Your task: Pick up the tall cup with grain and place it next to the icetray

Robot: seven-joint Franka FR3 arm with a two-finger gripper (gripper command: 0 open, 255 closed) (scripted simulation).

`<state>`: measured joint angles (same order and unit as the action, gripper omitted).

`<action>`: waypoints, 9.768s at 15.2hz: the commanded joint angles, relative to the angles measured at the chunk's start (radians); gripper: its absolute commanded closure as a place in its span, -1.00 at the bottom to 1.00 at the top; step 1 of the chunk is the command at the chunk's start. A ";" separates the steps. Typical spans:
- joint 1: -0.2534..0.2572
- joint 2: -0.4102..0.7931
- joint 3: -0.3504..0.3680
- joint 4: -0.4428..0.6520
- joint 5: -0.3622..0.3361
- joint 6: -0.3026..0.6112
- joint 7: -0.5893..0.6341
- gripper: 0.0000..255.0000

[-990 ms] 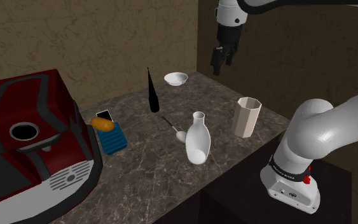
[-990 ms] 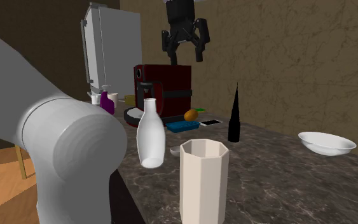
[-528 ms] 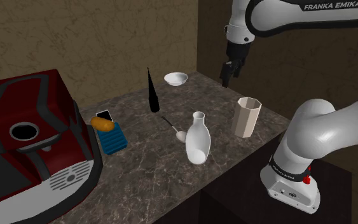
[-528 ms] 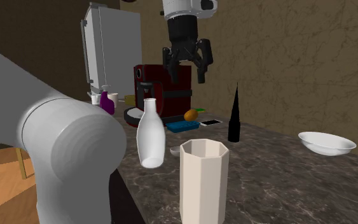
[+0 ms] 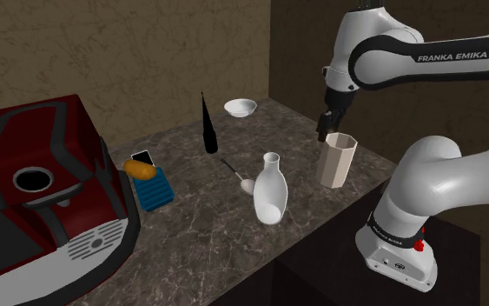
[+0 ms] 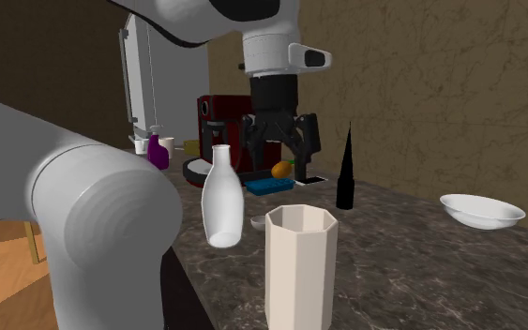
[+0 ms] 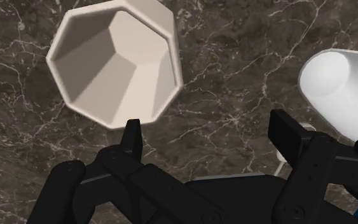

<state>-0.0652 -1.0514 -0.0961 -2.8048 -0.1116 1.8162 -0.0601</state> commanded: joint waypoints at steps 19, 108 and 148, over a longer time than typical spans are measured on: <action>-0.055 -0.038 -0.075 -0.204 -0.061 0.161 -0.040 1.00; 0.123 1.145 0.416 1.405 0.046 -0.284 0.473 1.00; 0.173 1.364 0.433 1.229 -0.037 0.093 0.575 1.00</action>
<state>0.1070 0.3098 0.3370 -1.5661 -0.1469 1.8960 0.5118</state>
